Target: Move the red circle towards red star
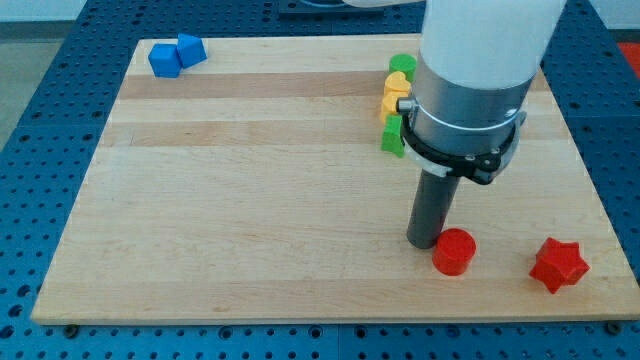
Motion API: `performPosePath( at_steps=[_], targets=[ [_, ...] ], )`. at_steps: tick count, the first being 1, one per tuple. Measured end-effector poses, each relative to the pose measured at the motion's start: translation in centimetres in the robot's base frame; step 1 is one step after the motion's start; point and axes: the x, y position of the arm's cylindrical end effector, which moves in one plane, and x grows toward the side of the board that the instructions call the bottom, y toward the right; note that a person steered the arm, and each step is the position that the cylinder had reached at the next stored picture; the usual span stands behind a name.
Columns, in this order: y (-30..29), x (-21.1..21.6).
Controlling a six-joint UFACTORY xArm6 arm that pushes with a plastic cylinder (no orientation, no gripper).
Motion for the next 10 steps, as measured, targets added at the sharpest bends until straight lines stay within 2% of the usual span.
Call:
performPosePath(
  at_steps=[1,3,4,7,8,9,10],
  targets=[
    [-1.7,-0.1],
    [-1.1,3.8],
    [-1.1,3.9],
    [5.3,3.9],
    [5.0,4.0],
    [1.7,3.9],
    [-0.2,1.4]
  ],
)
